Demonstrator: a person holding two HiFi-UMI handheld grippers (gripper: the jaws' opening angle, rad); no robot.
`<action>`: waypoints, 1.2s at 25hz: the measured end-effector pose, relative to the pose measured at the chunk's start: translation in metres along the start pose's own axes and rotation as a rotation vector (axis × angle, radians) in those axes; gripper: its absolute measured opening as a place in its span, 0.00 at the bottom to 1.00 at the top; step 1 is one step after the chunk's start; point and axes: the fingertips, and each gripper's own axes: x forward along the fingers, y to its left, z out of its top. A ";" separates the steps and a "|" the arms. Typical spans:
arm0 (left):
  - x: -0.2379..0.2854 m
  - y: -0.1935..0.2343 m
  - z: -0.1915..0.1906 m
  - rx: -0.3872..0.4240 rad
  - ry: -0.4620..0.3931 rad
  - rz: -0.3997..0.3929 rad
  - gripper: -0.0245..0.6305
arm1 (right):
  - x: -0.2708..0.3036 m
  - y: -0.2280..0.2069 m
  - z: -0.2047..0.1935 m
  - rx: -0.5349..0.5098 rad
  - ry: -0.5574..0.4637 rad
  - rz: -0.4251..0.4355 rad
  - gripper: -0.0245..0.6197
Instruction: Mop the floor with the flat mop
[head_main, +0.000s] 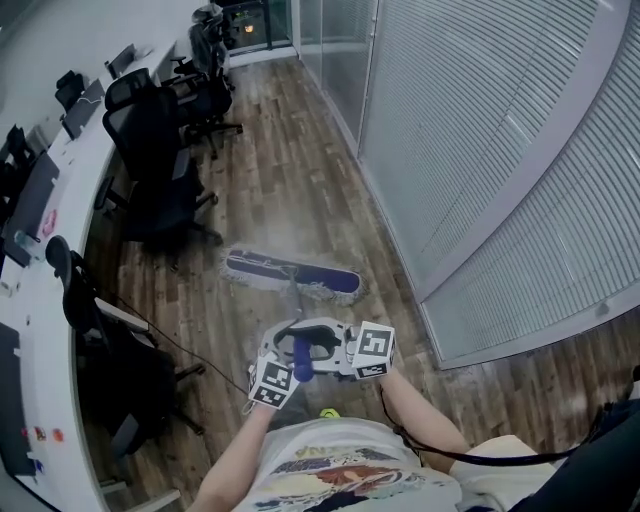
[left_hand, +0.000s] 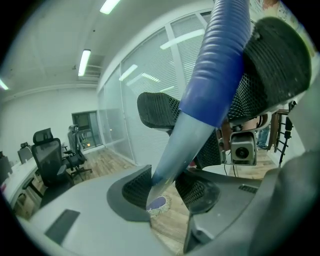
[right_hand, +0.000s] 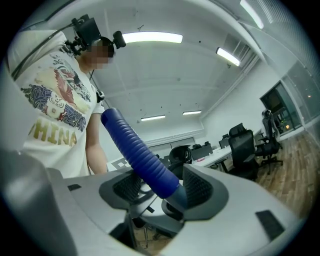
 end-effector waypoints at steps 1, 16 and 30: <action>-0.002 -0.008 -0.004 0.002 0.005 0.000 0.23 | -0.003 0.006 -0.002 0.003 0.003 0.002 0.41; 0.005 -0.027 -0.019 0.067 -0.056 -0.079 0.23 | -0.015 0.014 -0.025 -0.036 0.091 0.002 0.41; 0.060 0.105 -0.016 0.083 -0.054 -0.153 0.24 | 0.044 -0.118 -0.004 -0.026 0.125 -0.037 0.42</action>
